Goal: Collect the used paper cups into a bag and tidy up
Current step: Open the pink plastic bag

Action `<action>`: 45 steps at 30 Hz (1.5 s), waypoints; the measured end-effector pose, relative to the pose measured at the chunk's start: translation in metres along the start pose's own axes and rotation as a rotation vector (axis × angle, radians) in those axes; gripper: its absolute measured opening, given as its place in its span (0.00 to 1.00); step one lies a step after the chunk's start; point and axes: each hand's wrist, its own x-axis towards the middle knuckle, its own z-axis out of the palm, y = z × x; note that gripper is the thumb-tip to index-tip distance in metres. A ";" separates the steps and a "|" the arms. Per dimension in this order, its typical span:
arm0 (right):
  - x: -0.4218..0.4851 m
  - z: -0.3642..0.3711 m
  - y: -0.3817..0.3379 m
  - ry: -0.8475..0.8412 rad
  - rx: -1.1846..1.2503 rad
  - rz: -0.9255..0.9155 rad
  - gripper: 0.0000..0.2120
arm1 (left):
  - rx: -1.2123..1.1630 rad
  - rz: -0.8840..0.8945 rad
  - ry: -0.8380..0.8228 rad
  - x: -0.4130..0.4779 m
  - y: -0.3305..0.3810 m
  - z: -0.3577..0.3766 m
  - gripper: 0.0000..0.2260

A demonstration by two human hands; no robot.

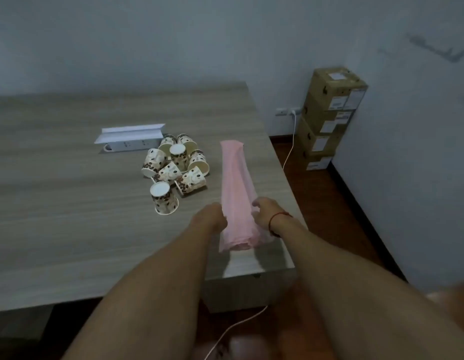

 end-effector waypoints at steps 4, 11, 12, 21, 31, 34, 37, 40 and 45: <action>0.016 0.028 0.020 -0.096 0.004 0.080 0.24 | -0.041 -0.115 -0.092 0.025 -0.008 0.028 0.21; 0.037 0.048 0.035 -0.195 -0.097 0.104 0.22 | -0.189 -0.157 -0.186 0.051 -0.002 0.055 0.22; 0.040 0.047 0.035 -0.153 -0.087 0.103 0.18 | -0.198 -0.152 -0.179 0.053 0.002 0.053 0.21; 0.063 -0.016 0.037 0.101 0.147 0.217 0.17 | -0.557 -0.060 -0.027 0.080 0.055 0.009 0.16; 0.022 -0.111 0.105 0.377 0.140 0.535 0.18 | -0.145 0.181 -0.023 0.091 0.134 -0.003 0.18; 0.005 -0.129 0.135 0.385 0.107 0.647 0.19 | -0.147 0.239 0.087 0.092 0.157 0.004 0.10; -0.003 -0.140 0.151 0.293 0.089 0.669 0.21 | -0.143 0.321 0.105 0.092 0.188 0.012 0.10; -0.001 -0.147 0.159 0.177 0.183 0.510 0.28 | -0.087 0.412 0.117 0.091 0.215 0.020 0.12; 0.005 -0.155 0.162 0.376 0.176 0.289 0.59 | 0.048 0.494 0.161 0.100 0.232 0.030 0.12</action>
